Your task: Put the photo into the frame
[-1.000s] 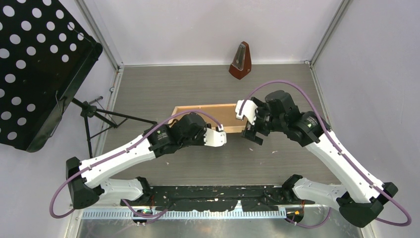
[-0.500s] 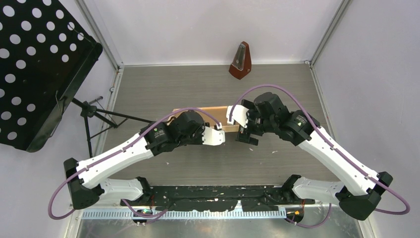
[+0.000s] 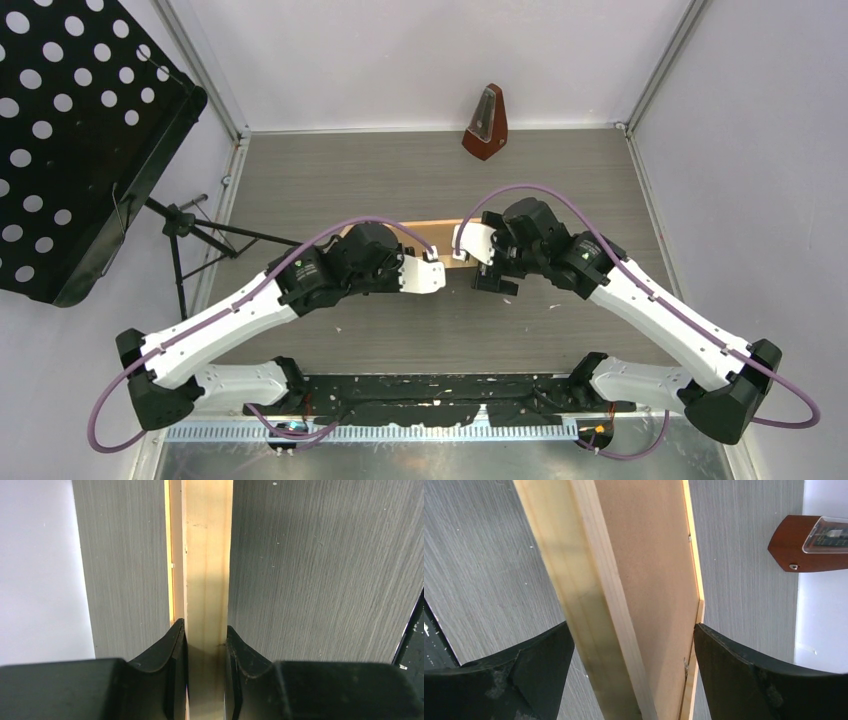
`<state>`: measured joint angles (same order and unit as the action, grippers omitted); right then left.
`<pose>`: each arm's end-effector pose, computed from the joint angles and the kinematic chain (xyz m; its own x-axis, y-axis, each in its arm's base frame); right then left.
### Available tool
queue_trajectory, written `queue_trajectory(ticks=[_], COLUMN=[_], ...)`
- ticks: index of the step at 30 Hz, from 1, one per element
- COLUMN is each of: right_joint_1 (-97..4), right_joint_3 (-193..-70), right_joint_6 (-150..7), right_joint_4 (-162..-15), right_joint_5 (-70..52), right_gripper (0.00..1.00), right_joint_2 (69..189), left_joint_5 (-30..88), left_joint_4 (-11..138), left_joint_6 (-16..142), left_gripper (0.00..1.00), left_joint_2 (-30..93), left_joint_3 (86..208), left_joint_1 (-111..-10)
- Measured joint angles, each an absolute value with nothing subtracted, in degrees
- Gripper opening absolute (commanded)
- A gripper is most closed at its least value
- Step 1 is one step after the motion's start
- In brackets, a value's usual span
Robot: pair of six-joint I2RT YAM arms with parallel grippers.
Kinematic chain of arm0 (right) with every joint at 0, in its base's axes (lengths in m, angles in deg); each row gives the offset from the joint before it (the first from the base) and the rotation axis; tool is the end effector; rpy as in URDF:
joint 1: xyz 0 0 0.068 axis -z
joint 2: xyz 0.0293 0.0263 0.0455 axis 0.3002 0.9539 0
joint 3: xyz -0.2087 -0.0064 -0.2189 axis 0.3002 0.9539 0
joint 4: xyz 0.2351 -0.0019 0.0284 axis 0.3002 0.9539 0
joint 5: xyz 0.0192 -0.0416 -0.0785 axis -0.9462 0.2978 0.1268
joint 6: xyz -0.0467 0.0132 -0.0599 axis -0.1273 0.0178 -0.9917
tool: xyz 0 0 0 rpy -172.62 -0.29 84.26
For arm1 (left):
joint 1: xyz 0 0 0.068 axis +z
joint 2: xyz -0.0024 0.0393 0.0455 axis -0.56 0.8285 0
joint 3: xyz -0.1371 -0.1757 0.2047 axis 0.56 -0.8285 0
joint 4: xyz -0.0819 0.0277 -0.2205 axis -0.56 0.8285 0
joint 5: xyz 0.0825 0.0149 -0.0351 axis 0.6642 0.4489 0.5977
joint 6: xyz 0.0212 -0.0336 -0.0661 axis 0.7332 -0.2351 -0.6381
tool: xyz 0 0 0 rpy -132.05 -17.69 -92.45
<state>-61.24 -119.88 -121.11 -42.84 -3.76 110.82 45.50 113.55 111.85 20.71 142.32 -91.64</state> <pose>0.1432 0.1411 0.3397 0.1074 -0.8368 -0.5369 -0.8729 0.1792 -0.4538 0.1191 -0.1698 0.3523 0.1764 0.8507 -0.4952 0.8510 0.1210 0.5111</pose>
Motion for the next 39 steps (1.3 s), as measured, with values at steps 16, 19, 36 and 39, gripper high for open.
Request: queue_trajectory(ticks=[16, 19, 36, 39], right_joint_1=[-61.4, -62.6, -61.5, -61.1], right_joint_3=[-119.8, -119.9, -132.1, -137.6], right_joint_6=[-124.0, -130.2, -121.5, -118.6], right_joint_4=[-45.8, -44.9, -35.5, -32.4], right_joint_5=[-4.1, -4.0, -3.5, -4.2], right_gripper=[0.17, 0.06, 0.06, 0.06], right_joint_2=[111.8, 111.9, 116.1, 119.0], left_joint_5=[44.3, 45.2, 48.6, 48.3], left_joint_4=[113.8, 113.6, 107.8, 106.1], left_joint_6=[111.8, 112.8, 110.1, 108.9], left_gripper=[0.0, 0.06, 1.0, 1.0], left_joint_2=[19.6, 19.5, 14.0, 11.0], left_joint_3=[142.8, 143.1, 145.9, 147.1], left_joint_1=[-90.5, -89.9, -83.5, -79.4])
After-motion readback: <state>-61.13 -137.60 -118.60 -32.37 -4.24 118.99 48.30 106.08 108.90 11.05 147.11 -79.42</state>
